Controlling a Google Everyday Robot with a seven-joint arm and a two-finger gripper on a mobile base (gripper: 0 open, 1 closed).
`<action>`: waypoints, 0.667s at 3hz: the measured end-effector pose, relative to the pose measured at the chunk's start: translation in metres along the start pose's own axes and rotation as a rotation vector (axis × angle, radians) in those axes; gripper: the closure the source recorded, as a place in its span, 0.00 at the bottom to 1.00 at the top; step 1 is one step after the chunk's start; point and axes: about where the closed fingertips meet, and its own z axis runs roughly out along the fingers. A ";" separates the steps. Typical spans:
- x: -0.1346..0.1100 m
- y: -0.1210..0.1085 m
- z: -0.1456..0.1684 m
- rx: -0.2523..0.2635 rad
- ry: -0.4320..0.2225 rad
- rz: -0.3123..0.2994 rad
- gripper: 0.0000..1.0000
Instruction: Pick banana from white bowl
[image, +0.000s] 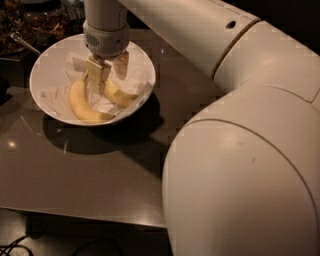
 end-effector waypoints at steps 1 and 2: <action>-0.002 -0.003 0.008 0.006 0.013 -0.001 0.48; -0.003 -0.007 0.016 0.011 0.026 0.001 0.48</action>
Offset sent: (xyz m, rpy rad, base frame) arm 0.0043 -0.0126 -0.0216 -0.0817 0.0447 -0.0069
